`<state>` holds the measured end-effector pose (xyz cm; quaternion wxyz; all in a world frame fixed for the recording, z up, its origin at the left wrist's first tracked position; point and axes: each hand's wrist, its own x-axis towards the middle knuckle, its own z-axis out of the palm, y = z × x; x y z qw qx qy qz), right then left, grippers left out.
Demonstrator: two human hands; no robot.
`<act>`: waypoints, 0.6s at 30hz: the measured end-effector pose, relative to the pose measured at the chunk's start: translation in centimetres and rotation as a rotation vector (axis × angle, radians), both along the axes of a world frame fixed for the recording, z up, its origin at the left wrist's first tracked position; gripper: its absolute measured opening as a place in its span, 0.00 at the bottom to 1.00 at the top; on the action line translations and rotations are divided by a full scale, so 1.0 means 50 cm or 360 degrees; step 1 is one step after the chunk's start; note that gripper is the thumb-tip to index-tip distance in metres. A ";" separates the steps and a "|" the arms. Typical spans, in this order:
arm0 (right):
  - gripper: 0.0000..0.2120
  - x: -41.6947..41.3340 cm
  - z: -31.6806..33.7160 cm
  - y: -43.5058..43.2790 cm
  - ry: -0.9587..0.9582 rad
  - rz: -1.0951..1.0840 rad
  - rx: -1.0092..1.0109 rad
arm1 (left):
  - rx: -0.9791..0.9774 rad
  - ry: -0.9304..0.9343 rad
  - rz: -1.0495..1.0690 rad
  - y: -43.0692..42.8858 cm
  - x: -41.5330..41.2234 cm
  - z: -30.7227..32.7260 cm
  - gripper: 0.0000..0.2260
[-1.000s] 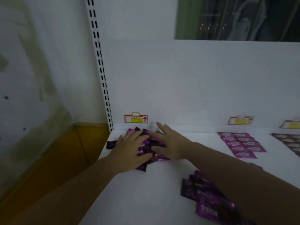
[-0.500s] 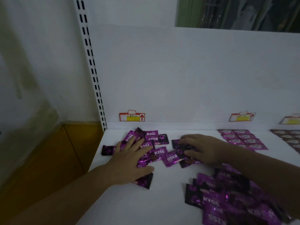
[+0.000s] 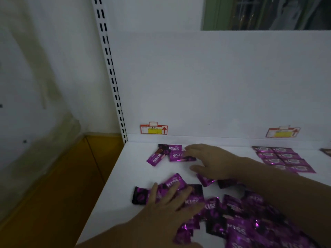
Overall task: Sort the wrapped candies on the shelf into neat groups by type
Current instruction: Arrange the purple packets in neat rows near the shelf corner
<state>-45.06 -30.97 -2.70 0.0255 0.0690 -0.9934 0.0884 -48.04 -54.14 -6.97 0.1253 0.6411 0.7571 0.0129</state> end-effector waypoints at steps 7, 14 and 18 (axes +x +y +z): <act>0.12 -0.041 0.004 -0.014 -0.0032 -0.0066 0.0049 | 0.0731 -0.0420 0.0884 -0.011 -0.123 0.076 0.25; 0.13 -0.019 0.027 0.016 -0.0175 -0.0143 0.0186 | 0.0721 -0.0526 0.1362 0.060 -0.229 0.032 0.28; 0.12 -0.059 0.022 0.001 0.0017 -0.0248 0.0130 | 0.0840 -0.0498 0.1286 0.076 -0.231 0.012 0.19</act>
